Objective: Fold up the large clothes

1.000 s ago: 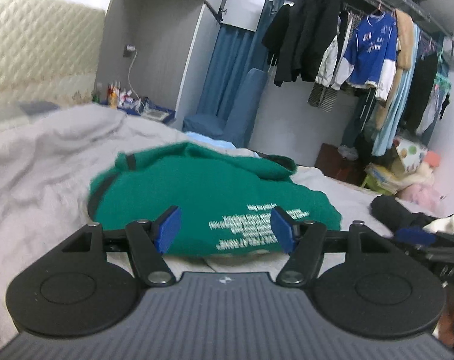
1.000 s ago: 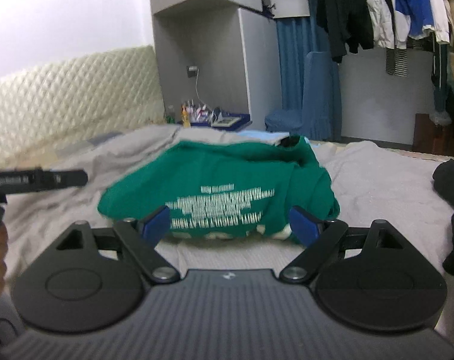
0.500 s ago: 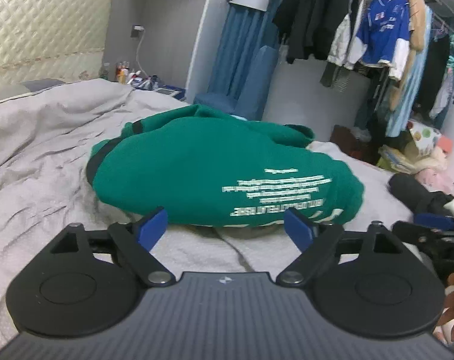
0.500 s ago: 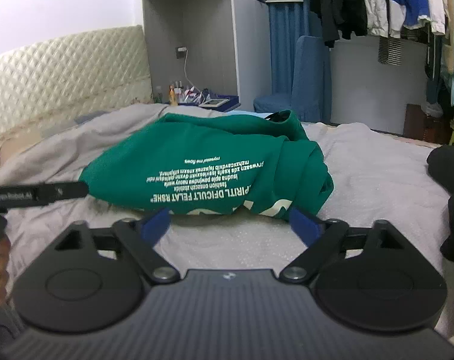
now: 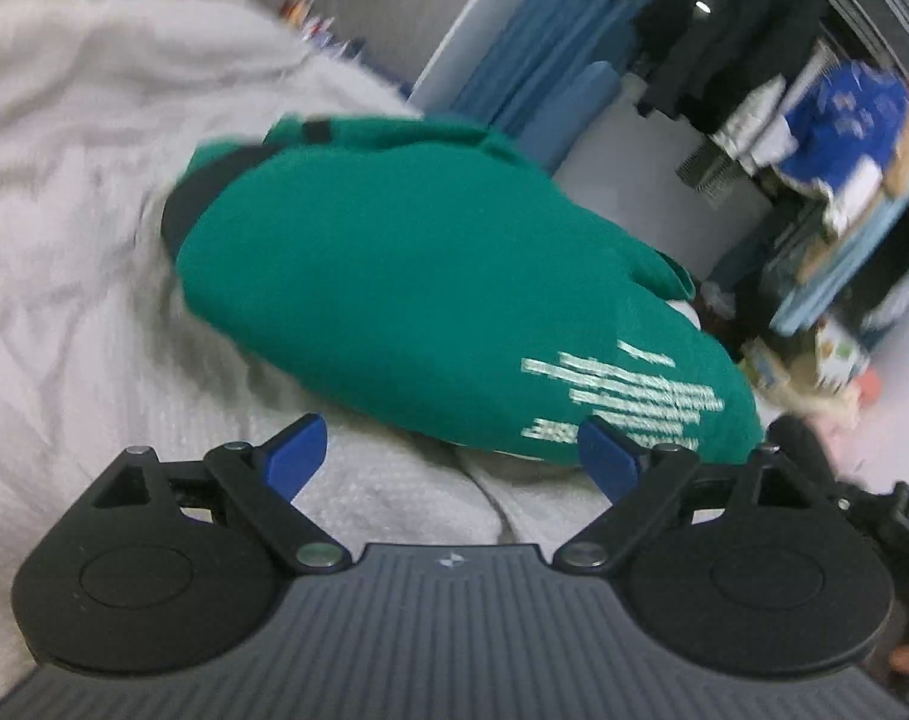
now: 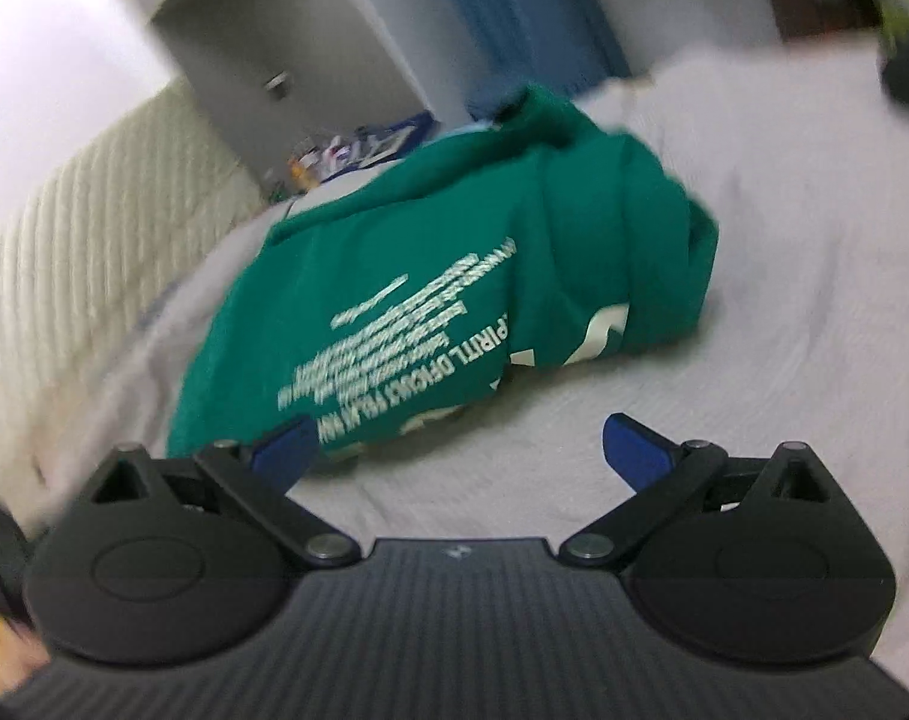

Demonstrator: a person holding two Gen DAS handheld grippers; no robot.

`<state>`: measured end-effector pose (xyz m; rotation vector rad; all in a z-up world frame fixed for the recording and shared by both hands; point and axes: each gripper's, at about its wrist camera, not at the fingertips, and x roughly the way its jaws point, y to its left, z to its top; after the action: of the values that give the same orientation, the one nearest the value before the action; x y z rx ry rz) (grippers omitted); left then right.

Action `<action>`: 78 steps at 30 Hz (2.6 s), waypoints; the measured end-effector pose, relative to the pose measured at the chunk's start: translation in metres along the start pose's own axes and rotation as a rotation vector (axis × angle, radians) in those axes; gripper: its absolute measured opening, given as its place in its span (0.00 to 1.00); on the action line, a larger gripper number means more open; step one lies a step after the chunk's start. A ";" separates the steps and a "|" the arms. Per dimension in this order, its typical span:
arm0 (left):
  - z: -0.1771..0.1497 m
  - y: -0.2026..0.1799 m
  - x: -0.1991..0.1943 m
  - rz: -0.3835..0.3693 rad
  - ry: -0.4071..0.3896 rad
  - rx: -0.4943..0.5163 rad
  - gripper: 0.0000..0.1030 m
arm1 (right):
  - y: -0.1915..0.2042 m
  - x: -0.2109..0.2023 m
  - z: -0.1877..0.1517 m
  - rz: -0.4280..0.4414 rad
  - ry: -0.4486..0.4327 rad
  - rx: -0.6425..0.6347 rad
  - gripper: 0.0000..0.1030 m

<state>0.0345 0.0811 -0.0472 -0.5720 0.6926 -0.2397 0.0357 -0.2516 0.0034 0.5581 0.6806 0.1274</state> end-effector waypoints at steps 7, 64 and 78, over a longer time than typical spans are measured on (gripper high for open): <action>0.013 0.063 0.051 -0.122 0.052 -0.347 0.90 | -0.040 0.057 0.014 0.069 -0.012 0.388 1.00; 0.048 -0.004 -0.076 -0.153 -0.214 -0.132 0.05 | -0.007 -0.027 0.063 0.133 -0.157 0.174 0.23; 0.170 -0.010 0.076 -0.090 -0.119 -0.077 0.09 | -0.021 0.102 0.160 0.054 -0.054 0.205 0.26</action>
<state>0.2036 0.1138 0.0246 -0.6864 0.5637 -0.2613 0.2142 -0.3112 0.0375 0.7743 0.6302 0.0929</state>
